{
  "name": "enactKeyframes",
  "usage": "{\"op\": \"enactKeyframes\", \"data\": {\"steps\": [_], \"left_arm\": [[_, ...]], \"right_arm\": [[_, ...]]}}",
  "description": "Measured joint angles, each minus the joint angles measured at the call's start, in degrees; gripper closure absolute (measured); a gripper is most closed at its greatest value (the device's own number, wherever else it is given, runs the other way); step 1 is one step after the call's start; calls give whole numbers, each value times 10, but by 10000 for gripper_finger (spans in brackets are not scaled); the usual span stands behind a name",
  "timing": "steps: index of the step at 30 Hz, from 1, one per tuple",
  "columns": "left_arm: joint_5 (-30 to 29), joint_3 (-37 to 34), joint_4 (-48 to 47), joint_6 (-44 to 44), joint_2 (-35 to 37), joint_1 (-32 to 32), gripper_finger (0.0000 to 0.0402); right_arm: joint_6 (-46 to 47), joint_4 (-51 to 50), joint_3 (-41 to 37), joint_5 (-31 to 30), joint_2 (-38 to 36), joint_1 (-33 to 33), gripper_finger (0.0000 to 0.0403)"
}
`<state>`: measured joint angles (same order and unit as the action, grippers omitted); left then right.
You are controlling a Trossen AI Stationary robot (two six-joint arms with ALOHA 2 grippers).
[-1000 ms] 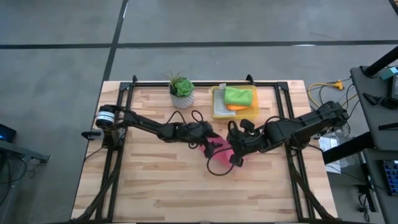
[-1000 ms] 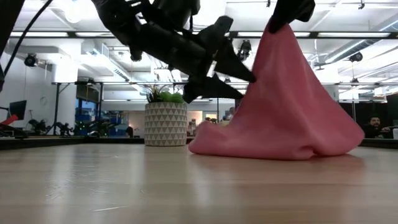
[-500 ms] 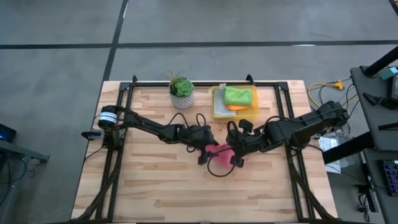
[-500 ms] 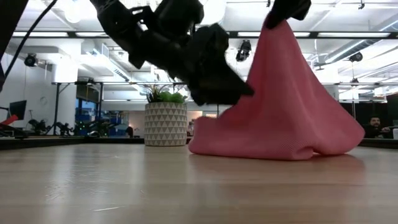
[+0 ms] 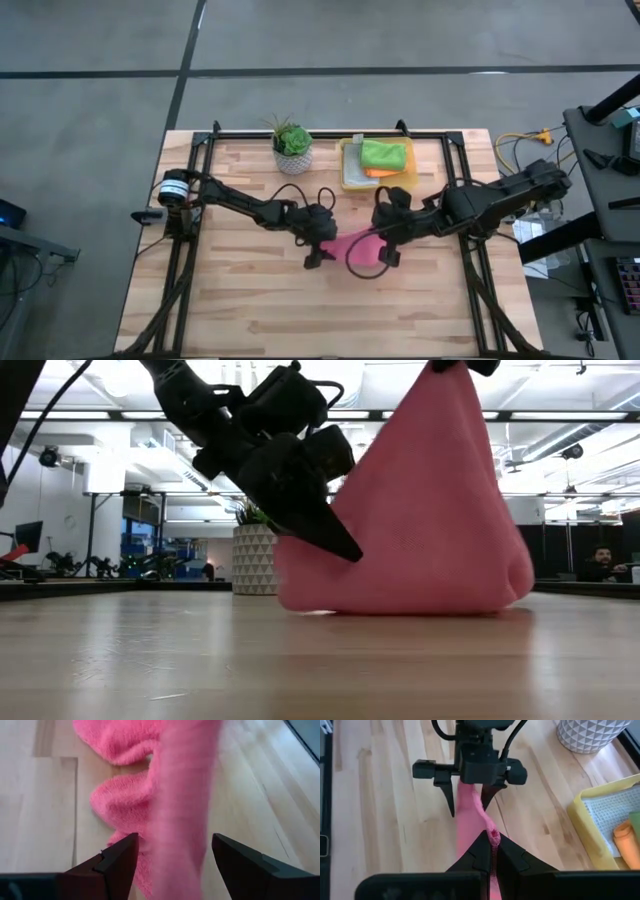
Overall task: Fold microfiber towels
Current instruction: Fold the pink microfiber cloth
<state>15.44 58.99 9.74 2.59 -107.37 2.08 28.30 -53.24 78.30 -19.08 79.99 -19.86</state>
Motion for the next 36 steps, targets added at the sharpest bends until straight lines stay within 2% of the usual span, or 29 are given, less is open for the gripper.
{"op": "enactKeyframes", "data": {"steps": [5, 11, 15, 22, 27, 29, 34, 36], "left_arm": [[29, -3, -1, 0, 0, -2, 195], [69, -3, -3, 1, 3, -2, 276], [73, -3, -5, 29, 13, -3, 320], [73, -4, -39, 30, 40, -6, 362], [68, -4, -106, 25, 55, -8, 393], [59, -4, -152, 12, 69, -12, 399], [-45, 3, -289, -45, 142, -28, 401], [-81, 3, -317, -59, 185, -38, 401]], "right_arm": [[0, -3, 0, -3, -22, 0, 394], [2, -22, 0, -5, -35, 0, 394], [17, -65, 0, -6, -33, 0, 394], [28, -81, -4, -6, -30, 0, 394], [28, -80, -7, -22, -30, 0, 394], [28, -83, -8, -38, -30, 0, 394], [29, -91, -8, -104, -32, 3, 394], [34, -91, -8, -112, -34, 8, 394]]}}
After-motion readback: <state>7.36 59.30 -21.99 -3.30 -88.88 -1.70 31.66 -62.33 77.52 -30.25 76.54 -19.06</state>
